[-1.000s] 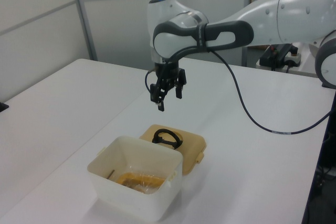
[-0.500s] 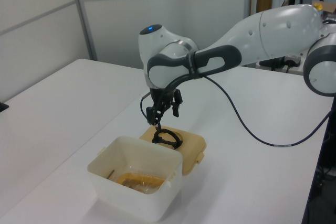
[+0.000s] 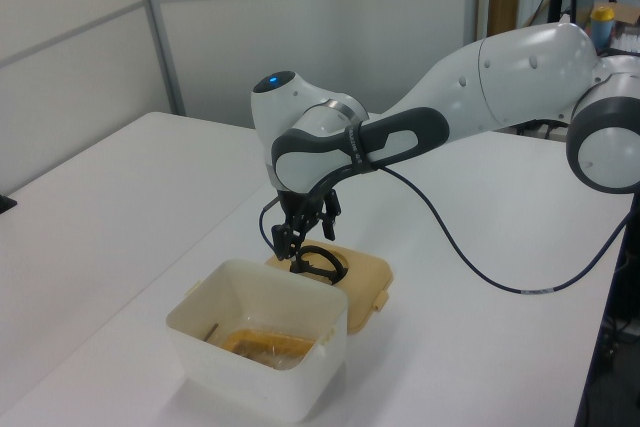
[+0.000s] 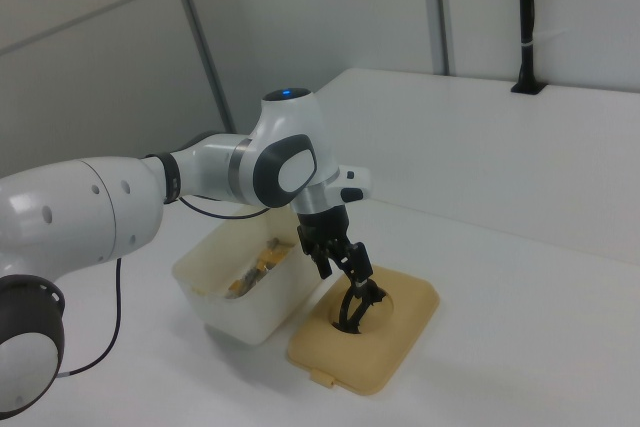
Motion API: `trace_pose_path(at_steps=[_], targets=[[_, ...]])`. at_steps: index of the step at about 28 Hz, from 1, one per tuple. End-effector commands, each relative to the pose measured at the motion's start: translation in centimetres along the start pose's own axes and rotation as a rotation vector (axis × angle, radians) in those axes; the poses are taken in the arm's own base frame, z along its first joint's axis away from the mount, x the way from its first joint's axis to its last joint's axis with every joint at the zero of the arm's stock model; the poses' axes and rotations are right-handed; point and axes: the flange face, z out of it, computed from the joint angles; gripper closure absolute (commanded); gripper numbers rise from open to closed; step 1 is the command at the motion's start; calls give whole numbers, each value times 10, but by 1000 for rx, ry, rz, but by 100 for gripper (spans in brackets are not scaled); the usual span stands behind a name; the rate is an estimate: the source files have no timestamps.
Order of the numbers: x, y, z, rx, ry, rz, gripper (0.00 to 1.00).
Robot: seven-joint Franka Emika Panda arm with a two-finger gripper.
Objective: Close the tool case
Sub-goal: 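Close the gripper on the black handle of the tan lid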
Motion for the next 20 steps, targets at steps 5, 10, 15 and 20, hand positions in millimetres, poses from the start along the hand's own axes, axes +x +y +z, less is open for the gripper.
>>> trace_pose_path(at_steps=[5,10,15,20], targets=[[2,1,8,-26,20,12,36],[3,1,8,-23,29,11,66],[4,3,8,-23,30,12,99],[5,7,7,-24,31,10,100]])
